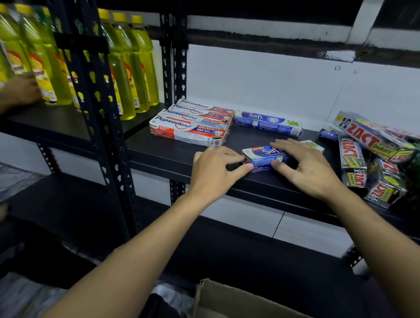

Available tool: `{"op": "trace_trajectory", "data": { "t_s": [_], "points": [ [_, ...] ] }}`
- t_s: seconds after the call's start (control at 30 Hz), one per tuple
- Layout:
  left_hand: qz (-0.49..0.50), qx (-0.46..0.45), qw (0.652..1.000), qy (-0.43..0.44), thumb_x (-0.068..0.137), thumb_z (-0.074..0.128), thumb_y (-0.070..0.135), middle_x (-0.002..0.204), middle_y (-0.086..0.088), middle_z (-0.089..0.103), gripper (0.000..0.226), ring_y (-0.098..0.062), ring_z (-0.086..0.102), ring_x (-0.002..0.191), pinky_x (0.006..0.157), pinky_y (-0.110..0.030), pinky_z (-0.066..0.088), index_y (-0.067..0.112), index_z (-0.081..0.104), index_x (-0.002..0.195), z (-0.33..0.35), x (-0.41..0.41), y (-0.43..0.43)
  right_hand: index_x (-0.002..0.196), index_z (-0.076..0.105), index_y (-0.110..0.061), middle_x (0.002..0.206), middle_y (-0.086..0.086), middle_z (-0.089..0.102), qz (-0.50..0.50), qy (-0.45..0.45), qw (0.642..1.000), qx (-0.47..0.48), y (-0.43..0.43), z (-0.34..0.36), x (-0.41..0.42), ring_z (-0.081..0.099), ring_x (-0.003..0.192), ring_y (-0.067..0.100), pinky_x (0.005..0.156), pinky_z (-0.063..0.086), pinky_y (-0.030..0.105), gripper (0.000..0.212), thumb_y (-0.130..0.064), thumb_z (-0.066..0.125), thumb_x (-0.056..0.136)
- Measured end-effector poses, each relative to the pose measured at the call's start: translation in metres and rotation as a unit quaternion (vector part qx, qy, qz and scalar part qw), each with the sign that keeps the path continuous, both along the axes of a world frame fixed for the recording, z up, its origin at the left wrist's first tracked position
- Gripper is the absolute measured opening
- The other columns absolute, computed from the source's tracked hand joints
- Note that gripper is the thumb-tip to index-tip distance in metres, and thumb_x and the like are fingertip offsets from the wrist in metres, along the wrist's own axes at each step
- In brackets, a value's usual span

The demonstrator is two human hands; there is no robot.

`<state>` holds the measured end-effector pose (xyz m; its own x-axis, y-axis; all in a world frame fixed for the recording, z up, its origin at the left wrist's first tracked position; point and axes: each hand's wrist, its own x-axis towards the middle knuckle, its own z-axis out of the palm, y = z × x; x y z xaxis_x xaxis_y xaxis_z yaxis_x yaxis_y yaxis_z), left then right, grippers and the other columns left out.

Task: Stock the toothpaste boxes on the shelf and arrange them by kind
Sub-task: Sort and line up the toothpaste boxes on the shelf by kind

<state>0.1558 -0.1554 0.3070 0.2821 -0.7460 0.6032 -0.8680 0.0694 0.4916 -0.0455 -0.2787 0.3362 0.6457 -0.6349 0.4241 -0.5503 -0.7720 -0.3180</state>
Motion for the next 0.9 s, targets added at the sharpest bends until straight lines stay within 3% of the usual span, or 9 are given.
{"op": "trace_trajectory", "data": {
  "t_s": [0.23,0.43,0.6,0.73,0.9],
  "points": [
    [0.007,0.000,0.999,-0.040,0.091,0.059,0.057,0.119,0.017,0.067,0.039,-0.007,0.052,0.112,0.091,-0.034,0.033,0.033,0.073,0.117,-0.004,-0.001,-0.002,0.139,0.051,-0.036,0.148,-0.010,0.047,-0.009,0.006,1.000,0.001,0.001,0.001,0.001,0.033,0.143,0.016,0.119,0.022,0.042,0.049,-0.047,0.057,0.092],
    [-0.037,0.019,0.994,-0.102,0.091,0.059,0.050,0.119,0.016,0.066,0.032,-0.008,0.052,0.115,0.097,-0.041,0.034,0.033,0.072,0.115,0.013,0.023,-0.001,0.140,0.049,-0.038,0.149,-0.011,0.046,-0.022,0.010,1.000,-0.002,-0.001,0.000,0.002,0.032,0.143,0.016,0.119,0.022,0.041,0.050,-0.053,0.055,0.093],
    [0.057,-0.037,0.984,-0.165,0.087,0.058,0.048,0.118,0.007,0.068,0.037,-0.020,0.053,0.114,0.092,-0.037,0.030,0.028,0.074,0.113,0.040,0.068,-0.014,0.142,0.047,-0.039,0.151,-0.011,0.044,-0.026,0.014,1.000,0.000,-0.003,0.000,0.004,0.031,0.144,0.015,0.119,0.021,0.041,0.054,-0.057,0.053,0.091],
    [0.132,0.057,0.976,-0.167,0.091,0.049,0.064,0.146,0.005,0.051,0.059,-0.018,0.037,0.137,0.110,-0.043,0.022,0.031,0.055,0.139,0.040,0.101,-0.028,0.144,0.044,-0.041,0.152,-0.011,0.042,-0.055,0.055,0.997,-0.018,-0.014,0.002,0.010,0.032,0.144,0.017,0.118,0.023,0.044,0.058,-0.064,0.046,0.091],
    [0.141,0.149,0.969,-0.140,0.092,0.027,0.074,0.161,0.003,0.031,0.074,-0.020,0.018,0.151,0.121,-0.048,0.006,0.032,0.038,0.151,0.029,0.108,-0.039,0.135,0.057,-0.030,0.134,-0.005,0.061,-0.097,0.046,0.992,-0.063,-0.033,0.006,0.042,0.053,0.125,0.022,0.106,0.038,0.046,0.053,-0.059,0.054,0.090]
  ]
}}
